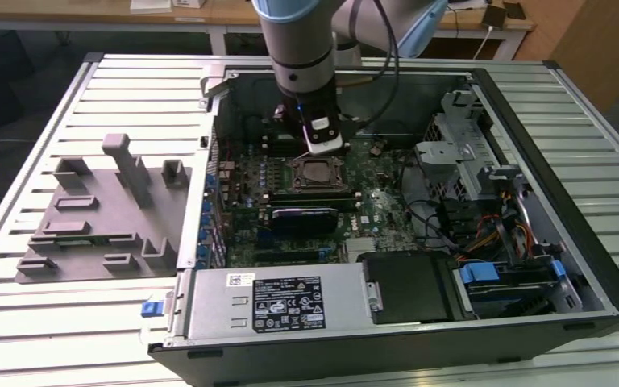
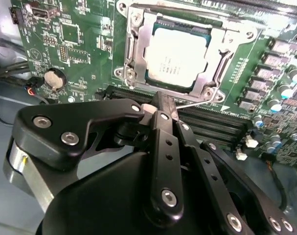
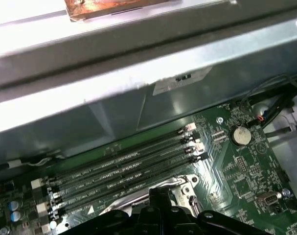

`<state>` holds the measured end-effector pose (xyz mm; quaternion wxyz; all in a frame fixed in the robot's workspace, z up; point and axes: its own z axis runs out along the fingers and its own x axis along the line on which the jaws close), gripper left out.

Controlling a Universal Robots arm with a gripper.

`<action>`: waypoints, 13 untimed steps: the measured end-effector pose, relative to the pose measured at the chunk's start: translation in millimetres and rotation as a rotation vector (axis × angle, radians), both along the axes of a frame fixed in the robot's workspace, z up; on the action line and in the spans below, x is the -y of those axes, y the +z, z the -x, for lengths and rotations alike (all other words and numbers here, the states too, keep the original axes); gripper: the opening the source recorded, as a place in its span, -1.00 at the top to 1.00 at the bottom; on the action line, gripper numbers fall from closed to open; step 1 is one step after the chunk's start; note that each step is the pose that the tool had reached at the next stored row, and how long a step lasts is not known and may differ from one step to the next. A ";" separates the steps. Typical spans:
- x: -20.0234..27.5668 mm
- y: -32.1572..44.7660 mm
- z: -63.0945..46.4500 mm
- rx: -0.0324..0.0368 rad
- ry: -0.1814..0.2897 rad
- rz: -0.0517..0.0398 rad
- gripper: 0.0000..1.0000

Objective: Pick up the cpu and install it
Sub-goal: 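Install the first cpu locking lever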

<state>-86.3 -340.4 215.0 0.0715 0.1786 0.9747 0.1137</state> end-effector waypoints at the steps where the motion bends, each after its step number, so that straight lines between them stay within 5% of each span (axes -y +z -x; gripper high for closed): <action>1: -1.3 -0.1 0.0 0.0000 -0.002 0.0001 0.79; 13: -3.5 0.4 0.0 0.0000 -0.004 0.0001 0.79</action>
